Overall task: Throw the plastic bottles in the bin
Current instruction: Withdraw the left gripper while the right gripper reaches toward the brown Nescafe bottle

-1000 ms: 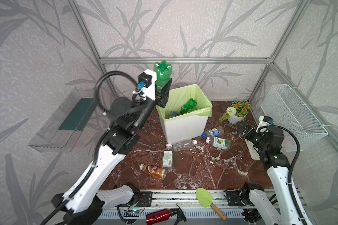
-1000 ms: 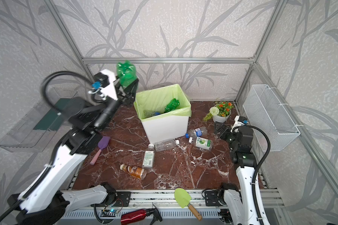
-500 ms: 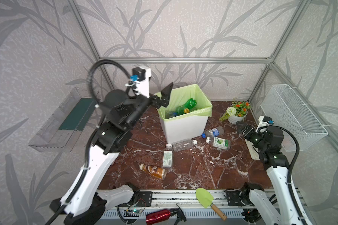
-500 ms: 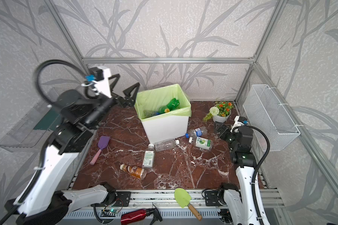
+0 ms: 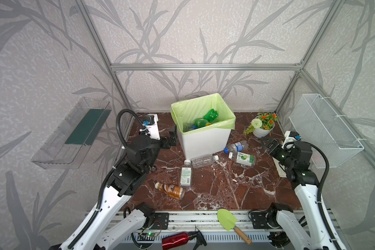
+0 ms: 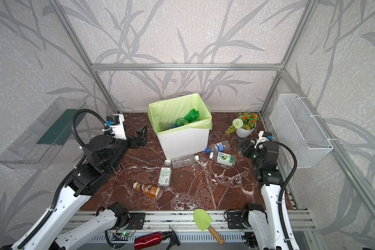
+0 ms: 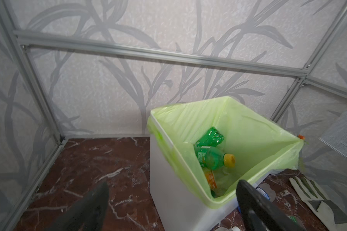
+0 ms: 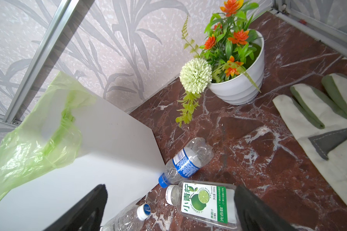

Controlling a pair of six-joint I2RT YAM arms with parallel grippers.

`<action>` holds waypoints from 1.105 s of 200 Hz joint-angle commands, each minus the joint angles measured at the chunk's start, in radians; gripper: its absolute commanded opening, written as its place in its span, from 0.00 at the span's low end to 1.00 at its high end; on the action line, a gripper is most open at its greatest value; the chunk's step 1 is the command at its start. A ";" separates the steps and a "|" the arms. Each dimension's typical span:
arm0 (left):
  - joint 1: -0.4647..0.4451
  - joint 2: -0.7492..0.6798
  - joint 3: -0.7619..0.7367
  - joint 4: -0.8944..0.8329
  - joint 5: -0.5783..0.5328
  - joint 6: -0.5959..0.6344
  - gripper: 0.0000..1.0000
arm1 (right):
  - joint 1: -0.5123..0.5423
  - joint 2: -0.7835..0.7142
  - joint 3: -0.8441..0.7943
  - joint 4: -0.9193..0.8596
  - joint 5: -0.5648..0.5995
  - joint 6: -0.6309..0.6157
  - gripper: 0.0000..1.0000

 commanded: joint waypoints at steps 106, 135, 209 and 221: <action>0.172 -0.139 -0.112 -0.032 -0.247 0.010 0.99 | 1.119 0.244 0.163 0.012 0.457 -0.249 0.94; 0.319 -0.128 -0.106 -0.052 -0.118 -0.023 0.99 | 1.310 0.434 0.237 0.049 0.498 -0.267 0.92; 0.474 -0.094 -0.114 -0.077 0.013 -0.068 0.99 | 1.481 0.977 0.625 -0.077 0.345 -0.439 0.83; 0.475 -0.089 -0.101 -0.097 0.000 -0.055 0.99 | 1.494 1.058 0.692 -0.124 0.323 -0.459 0.83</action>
